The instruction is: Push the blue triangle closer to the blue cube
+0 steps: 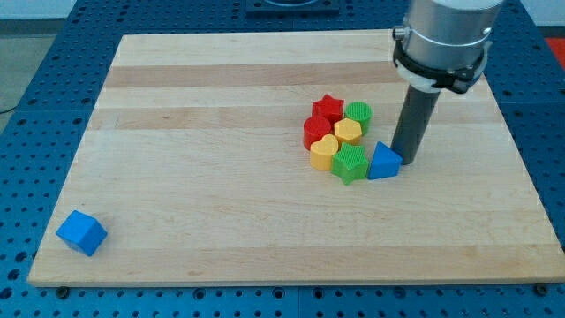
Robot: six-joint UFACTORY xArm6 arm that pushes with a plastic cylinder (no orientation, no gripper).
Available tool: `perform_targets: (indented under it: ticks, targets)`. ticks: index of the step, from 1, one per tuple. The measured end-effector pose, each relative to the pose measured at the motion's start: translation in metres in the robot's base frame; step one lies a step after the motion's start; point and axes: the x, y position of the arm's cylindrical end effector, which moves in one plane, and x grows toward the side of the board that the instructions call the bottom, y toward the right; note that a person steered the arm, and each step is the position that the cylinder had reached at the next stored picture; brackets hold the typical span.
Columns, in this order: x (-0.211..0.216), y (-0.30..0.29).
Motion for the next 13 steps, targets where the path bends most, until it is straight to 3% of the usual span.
perform_targets:
  ticks: [2, 7, 13]
  targets:
    - [0.003, -0.025]
    - [0.076, -0.028]
    - [0.072, -0.167]
